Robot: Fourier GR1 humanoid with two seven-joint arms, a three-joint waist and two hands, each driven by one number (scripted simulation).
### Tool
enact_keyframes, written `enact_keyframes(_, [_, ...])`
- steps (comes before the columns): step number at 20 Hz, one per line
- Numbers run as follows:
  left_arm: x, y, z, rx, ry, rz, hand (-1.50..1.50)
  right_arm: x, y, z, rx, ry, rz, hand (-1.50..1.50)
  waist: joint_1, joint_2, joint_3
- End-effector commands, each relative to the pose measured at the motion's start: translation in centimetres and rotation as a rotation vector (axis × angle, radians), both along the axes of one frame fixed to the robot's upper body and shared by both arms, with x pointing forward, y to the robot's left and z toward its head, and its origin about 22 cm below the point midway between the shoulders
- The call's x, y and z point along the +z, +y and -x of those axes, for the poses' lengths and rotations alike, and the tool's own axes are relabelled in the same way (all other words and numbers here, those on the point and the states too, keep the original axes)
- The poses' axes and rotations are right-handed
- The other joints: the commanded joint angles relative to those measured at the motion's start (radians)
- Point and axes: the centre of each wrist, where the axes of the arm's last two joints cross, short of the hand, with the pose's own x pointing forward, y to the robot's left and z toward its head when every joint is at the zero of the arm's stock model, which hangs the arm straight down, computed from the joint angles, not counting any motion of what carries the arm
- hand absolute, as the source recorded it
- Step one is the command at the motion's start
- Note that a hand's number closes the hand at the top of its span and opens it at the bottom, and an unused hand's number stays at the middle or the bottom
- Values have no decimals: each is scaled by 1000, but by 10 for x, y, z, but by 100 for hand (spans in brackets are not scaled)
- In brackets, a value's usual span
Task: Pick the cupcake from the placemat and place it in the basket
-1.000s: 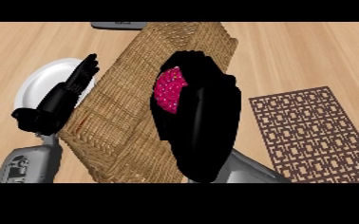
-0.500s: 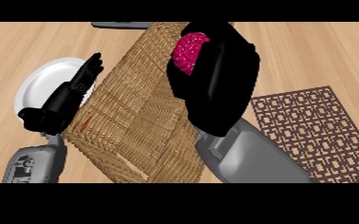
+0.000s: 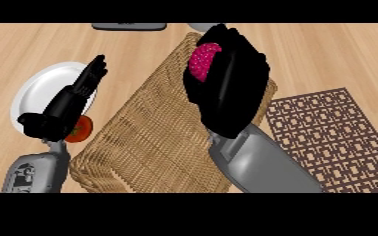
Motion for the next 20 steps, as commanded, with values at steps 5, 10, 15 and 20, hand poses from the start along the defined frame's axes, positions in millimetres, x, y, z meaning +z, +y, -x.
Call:
enact_keyframes(5, [-1,-1,4,8,3,3,0,-28,0,1,-160,27,-116,150,-10,1,0])
enact_keyframes(10, [-7,-16,12,-4,0,-1,0,-21,-28,-7,-179,-98,-256,-150,-9,3,1])
enact_keyframes(15, [8,-12,13,6,8,-5,0,-4,-17,-4,-156,-82,-184,-150,-10,-1,1])
enact_keyframes(20, [-3,7,7,11,7,-15,0,-11,-10,3,-103,-143,-228,-150,-9,1,0])
